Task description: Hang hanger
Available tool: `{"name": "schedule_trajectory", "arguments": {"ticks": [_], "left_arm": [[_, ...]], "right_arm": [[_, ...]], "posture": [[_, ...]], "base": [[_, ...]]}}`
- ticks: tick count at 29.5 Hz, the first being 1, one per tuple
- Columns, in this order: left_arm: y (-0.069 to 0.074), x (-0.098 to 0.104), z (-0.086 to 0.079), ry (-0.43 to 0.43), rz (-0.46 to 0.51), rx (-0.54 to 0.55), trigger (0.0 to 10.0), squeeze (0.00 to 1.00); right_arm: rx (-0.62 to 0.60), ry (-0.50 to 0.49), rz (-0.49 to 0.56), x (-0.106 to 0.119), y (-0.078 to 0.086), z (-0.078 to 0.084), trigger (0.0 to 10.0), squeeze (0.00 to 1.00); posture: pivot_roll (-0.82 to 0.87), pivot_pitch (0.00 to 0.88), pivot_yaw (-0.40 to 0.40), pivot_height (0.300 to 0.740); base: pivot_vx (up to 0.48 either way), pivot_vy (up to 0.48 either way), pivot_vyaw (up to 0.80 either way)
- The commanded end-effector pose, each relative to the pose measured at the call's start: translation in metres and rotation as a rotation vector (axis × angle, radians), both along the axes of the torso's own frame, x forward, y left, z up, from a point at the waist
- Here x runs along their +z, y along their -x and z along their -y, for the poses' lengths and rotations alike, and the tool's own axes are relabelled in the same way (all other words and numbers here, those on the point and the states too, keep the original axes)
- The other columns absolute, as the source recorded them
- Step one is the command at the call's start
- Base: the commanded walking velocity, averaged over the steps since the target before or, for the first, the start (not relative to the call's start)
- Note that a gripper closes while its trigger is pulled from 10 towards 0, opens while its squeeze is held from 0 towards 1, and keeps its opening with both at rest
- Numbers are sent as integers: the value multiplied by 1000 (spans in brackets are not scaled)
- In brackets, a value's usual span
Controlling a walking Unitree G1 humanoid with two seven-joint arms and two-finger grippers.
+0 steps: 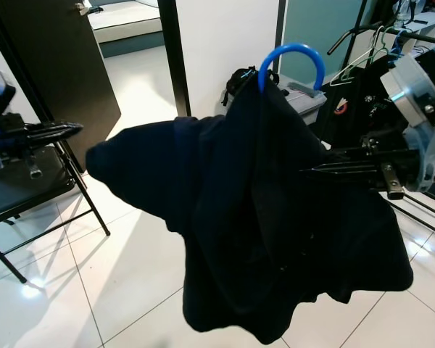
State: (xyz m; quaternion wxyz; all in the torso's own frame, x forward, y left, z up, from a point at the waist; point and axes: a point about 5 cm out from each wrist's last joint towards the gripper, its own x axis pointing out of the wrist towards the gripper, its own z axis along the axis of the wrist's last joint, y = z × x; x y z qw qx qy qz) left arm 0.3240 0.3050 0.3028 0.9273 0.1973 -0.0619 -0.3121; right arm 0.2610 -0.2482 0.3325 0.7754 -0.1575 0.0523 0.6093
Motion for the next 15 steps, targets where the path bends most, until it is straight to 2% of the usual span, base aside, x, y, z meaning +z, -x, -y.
{"name": "schedule_trajectory", "arguments": {"ticks": [1, 2, 4, 5, 6, 7, 8, 9, 11, 12, 13, 14, 15], "left_arm": [[4, 11, -13, -5, 30, 60, 0, 0], [5, 9, -20, 29, 22, 84, 0, 0], [7, 4, -19, 52, 7, 50, 0, 0], [14, -4, -10, 68, -19, -85, 7608, 0], [14, -4, -10, 68, -19, -85, 7608, 0], [19, -7, -2, 110, -40, -193, 10000, 0], [19, -7, -2, 110, -40, -193, 10000, 0], [23, -11, 7, 131, -62, -284, 10000, 776], [23, -11, 7, 131, -62, -284, 10000, 776], [25, -16, 16, 123, -91, -353, 10000, 1000], [25, -16, 16, 123, -91, -353, 10000, 1000], [25, -19, 28, 111, -101, -398, 10000, 1000], [25, -19, 28, 111, -101, -398, 10000, 1000]], "right_arm": [[-8, 2, 35, 6, 2, 3, 0, 0], [-20, -2, 33, 5, 2, 5, 0, 0], [-28, -6, 32, 4, 2, 6, 0, 0], [-32, -9, 32, 4, 1, 7, 0, 0], [-32, -9, 32, 4, 1, 7, 0, 0], [-34, -9, 32, 4, 1, 7, 0, 0], [-34, -9, 32, 4, 1, 7, 0, 0], [-33, -7, 32, 4, 0, 7, 0, 0], [-33, -7, 32, 4, 0, 7, 0, 0], [-28, -7, 31, 4, 0, 6, 0, 0], [-28, -7, 31, 4, 0, 6, 0, 0], [-16, -9, 28, 4, 0, 4, 0, 0], [-16, -9, 28, 4, 0, 4, 0, 0]], "posture": [[-66, 43, 11, 740], [-64, 41, 10, 740], [-64, 41, 10, 740], [-68, 38, 7, 740], [-68, 38, 7, 740], [-68, 38, 7, 740], [-68, 38, 7, 740], [-68, 37, 6, 740], [-68, 37, 6, 740], [-67, 36, 6, 740], [-67, 36, 6, 740], [-67, 36, 6, 740], [-67, 36, 6, 740]], "base": [[0, 0, 0], [0, 0, 0], [0, 0, 0], [0, 0, 0], [0, 0, 0], [0, 0, 0], [0, 0, 0], [0, 0, 0], [0, 0, 0], [0, 0, 0], [0, 0, 0], [0, 0, 0], [0, 0, 0]]}}
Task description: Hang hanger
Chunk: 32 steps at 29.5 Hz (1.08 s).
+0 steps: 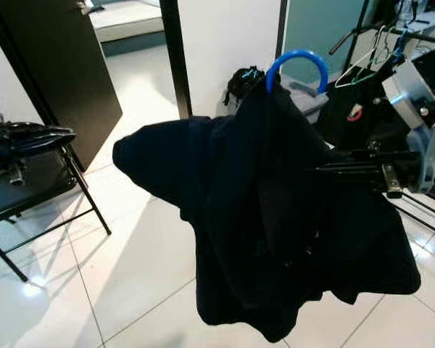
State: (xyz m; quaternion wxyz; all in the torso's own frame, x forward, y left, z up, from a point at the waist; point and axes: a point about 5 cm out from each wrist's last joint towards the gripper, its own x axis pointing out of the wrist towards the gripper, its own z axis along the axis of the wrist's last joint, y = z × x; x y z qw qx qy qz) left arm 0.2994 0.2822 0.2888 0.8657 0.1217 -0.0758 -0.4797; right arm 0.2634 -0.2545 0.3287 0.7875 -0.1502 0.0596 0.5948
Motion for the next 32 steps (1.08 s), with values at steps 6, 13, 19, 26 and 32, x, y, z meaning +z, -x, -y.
{"name": "schedule_trajectory", "arguments": {"ticks": [6, 13, 19, 26, 32], "left_arm": [[-6, -10, 45, -4, 42, -119, 10000, 1000], [-5, -9, 48, -15, 38, -149, 10000, 1000], [-1, -6, 47, -42, 36, -161, 10000, 1000], [4, -2, 39, -36, 14, -167, 10000, 1000], [10, -11, 43, -43, -56, -235, 0, 1000]], "right_arm": [[91, -23, 21, 4, 7, -13, 0, 0], [100, -24, 21, 6, 9, -14, 0, 0], [105, -26, 20, 5, 10, -14, 0, 0], [101, -29, 23, 6, 10, -13, 0, 0], [101, -33, 29, 8, 10, -14, 0, 0]], "posture": [[-68, 24, 12, 740], [-69, 24, 12, 740], [-68, 26, 14, 740], [-65, 31, 15, 740], [-66, 32, 15, 740]], "base": [[0, 0, 0], [0, 0, 0], [0, 0, 0], [0, 0, 0], [0, 0, 0]]}}
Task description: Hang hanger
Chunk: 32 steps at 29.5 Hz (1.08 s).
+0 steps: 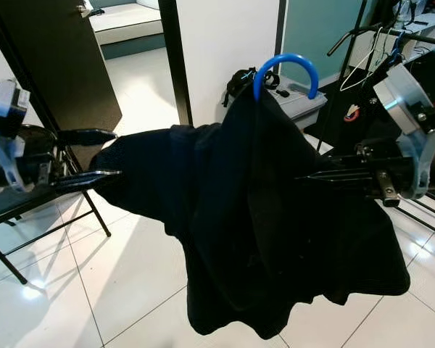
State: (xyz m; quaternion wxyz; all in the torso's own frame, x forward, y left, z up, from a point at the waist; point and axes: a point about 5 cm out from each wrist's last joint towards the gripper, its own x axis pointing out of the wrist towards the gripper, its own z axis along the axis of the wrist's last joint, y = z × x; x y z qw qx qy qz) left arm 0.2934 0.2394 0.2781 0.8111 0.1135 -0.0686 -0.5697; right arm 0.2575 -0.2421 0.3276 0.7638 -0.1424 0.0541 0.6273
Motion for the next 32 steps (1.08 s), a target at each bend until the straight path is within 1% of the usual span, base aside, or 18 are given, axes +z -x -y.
{"name": "schedule_trajectory", "arguments": {"ticks": [1, 3, 5, 13, 14, 18, 19, 20, 21, 32], "left_arm": [[5, -2, 2, -23, -31, -45, 0, 1000], [6, -6, 6, -28, -51, -74, 0, 1000], [7, -7, 7, -30, -55, -80, 0, 1000], [4, -7, 8, -29, -48, -71, 0, 1000], [2, -7, 10, -38, -41, -58, 0, 600], [2, -8, 11, -44, -39, -51, 0, 600], [3, -8, 12, -45, -43, -63, 9608, 0], [3, -8, 12, -45, -43, -63, 9608, 0], [4, -9, 13, -44, -57, -73, 0, 0], [3, -9, 16, -45, -64, -80, 0, 0]], "right_arm": [[21, -20, 43, 10, 4, -1, 0, 0], [20, -21, 49, 12, 4, -1, 0, 0], [19, -21, 51, 12, 4, -1, 0, 0], [22, -24, 55, 14, 5, -2, 0, 0], [24, -26, 56, 14, 5, -2, 0, 0], [25, -28, 56, 14, 6, -2, 0, 0], [27, -29, 56, 14, 6, -3, 0, 0], [27, -29, 56, 14, 6, -3, 0, 0], [28, -30, 56, 14, 5, -3, 0, 0], [29, -33, 58, 14, 6, -3, 0, 0]], "posture": [[-70, 32, 13, 740], [-73, 33, 15, 740], [-73, 33, 15, 740], [-74, 33, 16, 740], [-72, 33, 16, 740], [-72, 33, 16, 740], [-71, 33, 16, 740], [-71, 33, 16, 740], [-71, 34, 17, 740], [-72, 34, 18, 740]], "base": [[0, 0, 0], [0, 0, 0], [0, 0, 0], [0, 0, 0], [0, 0, 0], [0, 0, 0], [0, 0, 0], [0, 0, 0], [0, 0, 0], [0, 0, 0]]}}
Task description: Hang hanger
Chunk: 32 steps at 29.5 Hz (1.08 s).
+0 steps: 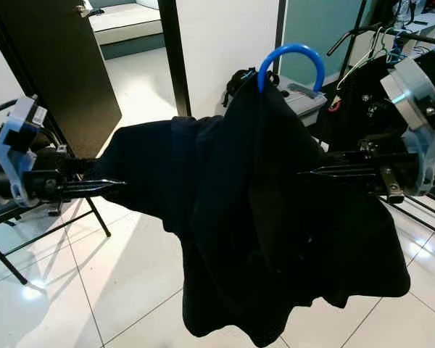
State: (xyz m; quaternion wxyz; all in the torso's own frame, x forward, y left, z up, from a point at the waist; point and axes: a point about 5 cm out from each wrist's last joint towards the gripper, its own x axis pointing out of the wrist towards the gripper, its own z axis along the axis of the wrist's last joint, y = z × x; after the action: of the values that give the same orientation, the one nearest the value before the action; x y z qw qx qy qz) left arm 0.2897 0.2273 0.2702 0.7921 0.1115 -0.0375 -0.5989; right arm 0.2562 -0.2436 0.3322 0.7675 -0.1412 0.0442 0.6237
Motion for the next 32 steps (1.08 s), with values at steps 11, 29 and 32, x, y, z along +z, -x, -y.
{"name": "schedule_trajectory", "arguments": {"ticks": [11, 29, 32], "left_arm": [[-14, 10, -12, -5, 82, 145, 0, 0], [-22, 69, -116, 293, 267, 770, 0, 0], [-24, 59, -121, 279, 240, 817, 0, 0]], "right_arm": [[24, -23, 44, 8, 3, -3, 0, 0], [-111, -37, 43, -5, -9, 12, 0, 0], [-108, -40, 42, -4, -9, 12, 0, 0]], "posture": [[-70, 33, 18, 740], [-62, 25, 19, 740], [-64, 22, 17, 740]], "base": [[0, 0, 0], [0, 0, 0], [0, 0, 0]]}}
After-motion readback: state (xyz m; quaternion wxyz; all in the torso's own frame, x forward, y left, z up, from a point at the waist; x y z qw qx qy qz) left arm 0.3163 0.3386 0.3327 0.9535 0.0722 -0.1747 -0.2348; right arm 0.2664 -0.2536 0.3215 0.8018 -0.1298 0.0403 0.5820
